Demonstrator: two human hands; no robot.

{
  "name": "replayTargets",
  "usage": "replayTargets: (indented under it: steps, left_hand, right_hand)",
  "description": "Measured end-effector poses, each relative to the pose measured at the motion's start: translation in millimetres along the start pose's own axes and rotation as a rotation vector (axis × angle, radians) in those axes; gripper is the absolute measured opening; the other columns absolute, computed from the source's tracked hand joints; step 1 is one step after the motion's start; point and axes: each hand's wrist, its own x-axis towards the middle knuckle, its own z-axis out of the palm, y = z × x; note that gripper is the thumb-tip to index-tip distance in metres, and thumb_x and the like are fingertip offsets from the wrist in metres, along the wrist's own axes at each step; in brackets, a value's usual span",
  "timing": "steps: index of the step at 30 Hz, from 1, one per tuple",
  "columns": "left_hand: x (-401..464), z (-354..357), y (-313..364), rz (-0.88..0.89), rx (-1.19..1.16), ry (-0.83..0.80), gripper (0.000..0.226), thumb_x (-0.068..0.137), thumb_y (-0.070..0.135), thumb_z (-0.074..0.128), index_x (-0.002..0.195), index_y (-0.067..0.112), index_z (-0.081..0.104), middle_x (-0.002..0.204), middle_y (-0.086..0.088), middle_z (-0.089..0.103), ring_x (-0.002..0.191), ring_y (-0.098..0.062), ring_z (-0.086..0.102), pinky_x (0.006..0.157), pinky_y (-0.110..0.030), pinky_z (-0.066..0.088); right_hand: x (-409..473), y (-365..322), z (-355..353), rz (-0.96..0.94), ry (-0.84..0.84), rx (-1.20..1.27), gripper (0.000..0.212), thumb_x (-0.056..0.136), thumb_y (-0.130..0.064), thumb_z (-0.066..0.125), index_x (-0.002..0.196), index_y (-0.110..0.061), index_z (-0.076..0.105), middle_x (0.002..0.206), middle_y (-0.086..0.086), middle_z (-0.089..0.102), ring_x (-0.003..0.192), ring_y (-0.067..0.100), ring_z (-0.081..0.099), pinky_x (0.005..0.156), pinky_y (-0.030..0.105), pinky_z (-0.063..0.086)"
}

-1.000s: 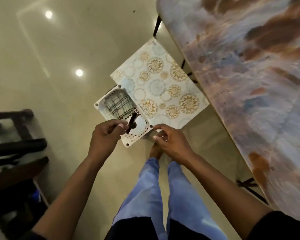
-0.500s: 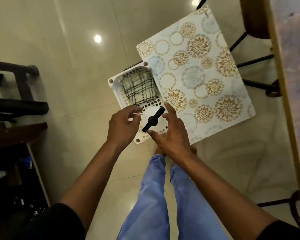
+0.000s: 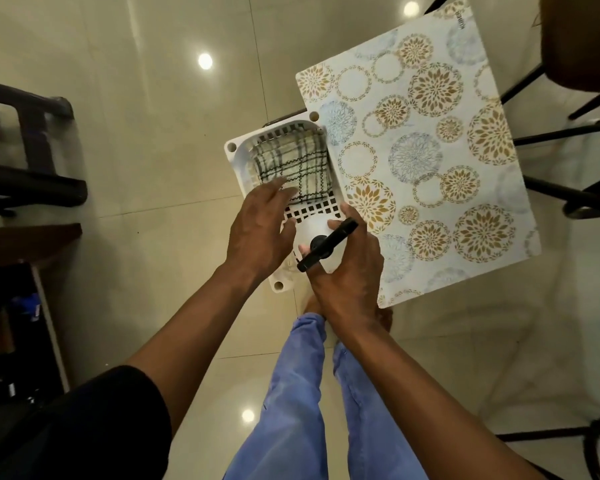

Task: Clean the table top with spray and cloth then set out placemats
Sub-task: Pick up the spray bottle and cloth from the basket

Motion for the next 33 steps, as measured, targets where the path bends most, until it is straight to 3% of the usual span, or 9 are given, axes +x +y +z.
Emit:
replayTargets:
  steps: [3, 7, 10, 13, 18, 23, 27, 29, 33]
  left_hand:
    - [5, 3, -6, 0.015, 0.032, 0.046, 0.063, 0.092, 0.010, 0.076, 0.152, 0.010, 0.056, 0.163, -0.016, 0.048, 0.150, -0.040, 0.044, 0.118, -0.053, 0.044]
    - [7, 3, -9, 0.036, 0.031, 0.065, 0.059, 0.094, 0.011, 0.075, 0.151, 0.010, 0.058, 0.163, -0.015, 0.049, 0.151, -0.039, 0.043, 0.118, -0.052, 0.043]
    - [0, -5, -3, 0.052, -0.059, 0.111, 0.048, 0.097, 0.005, 0.063, 0.144, 0.013, 0.065, 0.156, -0.011, 0.057, 0.147, -0.034, 0.050, 0.119, -0.049, 0.044]
    - [-17, -31, 8, 0.115, -0.216, 0.059, 0.067, 0.085, 0.001, 0.052, 0.149, 0.017, 0.060, 0.160, -0.004, 0.055, 0.151, -0.024, 0.047, 0.124, -0.042, 0.040]
    - [-54, -72, 35, 0.277, -0.453, -0.164, 0.097, 0.081, 0.008, 0.072, 0.166, 0.028, 0.029, 0.171, 0.006, 0.035, 0.159, -0.010, 0.032, 0.128, -0.026, 0.028]
    - [-57, -70, 54, 0.155, -0.618, -0.026, 0.094, 0.090, 0.014, 0.084, 0.167, 0.026, 0.032, 0.168, 0.010, 0.043, 0.154, -0.004, 0.041, 0.123, -0.029, 0.040]
    - [-49, -70, 56, 0.140, -0.660, 0.067, 0.079, 0.089, 0.017, 0.077, 0.157, 0.037, 0.042, 0.154, 0.011, 0.058, 0.131, -0.003, 0.062, 0.103, -0.033, 0.057]
    - [-49, -68, 55, 0.134, -0.678, 0.074, 0.075, 0.088, 0.009, 0.075, 0.156, 0.029, 0.049, 0.143, 0.007, 0.066, 0.121, -0.008, 0.068, 0.097, -0.036, 0.059]
    - [-58, -64, 55, 0.130, -0.788, 0.010, 0.080, 0.088, -0.012, 0.064, 0.158, 0.022, 0.047, 0.127, -0.017, 0.070, 0.112, -0.039, 0.069, 0.090, -0.058, 0.058]
  right_hand:
    - [-1, -6, -1, 0.031, -0.045, 0.141, 0.083, 0.085, -0.034, 0.071, 0.158, -0.026, 0.033, 0.132, -0.008, 0.068, 0.125, 0.016, 0.061, 0.106, 0.040, 0.048]
    - [2, -16, -13, 0.032, -0.091, 0.179, 0.083, 0.090, -0.021, 0.074, 0.159, -0.030, 0.029, 0.119, -0.019, 0.073, 0.099, 0.004, 0.070, 0.086, 0.025, 0.052]
    - [7, -26, -27, -0.033, -0.109, 0.141, 0.080, 0.091, -0.034, 0.076, 0.157, -0.033, 0.030, 0.113, -0.021, 0.073, 0.094, 0.003, 0.070, 0.082, 0.025, 0.052]
    - [13, -40, -45, -0.059, -0.160, 0.133, 0.077, 0.088, -0.045, 0.081, 0.151, -0.031, 0.039, 0.114, -0.022, 0.075, 0.100, 0.002, 0.071, 0.085, 0.028, 0.054]
    - [20, -64, -67, -0.049, -0.187, 0.044, 0.076, 0.079, -0.057, 0.084, 0.143, -0.034, 0.050, 0.109, -0.015, 0.078, 0.103, 0.005, 0.071, 0.091, 0.035, 0.055]
    - [14, -78, -70, -0.064, -0.307, 0.149, 0.067, 0.081, -0.058, 0.081, 0.139, -0.038, 0.054, 0.102, -0.017, 0.077, 0.098, 0.001, 0.072, 0.091, 0.039, 0.059]
    - [6, -83, -64, -0.059, -0.418, 0.247, 0.061, 0.083, -0.053, 0.078, 0.137, -0.037, 0.057, 0.096, -0.013, 0.076, 0.093, 0.008, 0.074, 0.087, 0.045, 0.061]
    - [7, -85, -63, -0.089, -0.454, 0.223, 0.056, 0.083, -0.058, 0.074, 0.131, -0.034, 0.059, 0.093, -0.007, 0.074, 0.091, 0.014, 0.074, 0.083, 0.048, 0.060]
    - [10, -84, -64, -0.157, -0.563, 0.169, 0.043, 0.090, -0.048, 0.075, 0.126, -0.029, 0.062, 0.100, -0.012, 0.071, 0.097, 0.010, 0.070, 0.087, 0.040, 0.058]
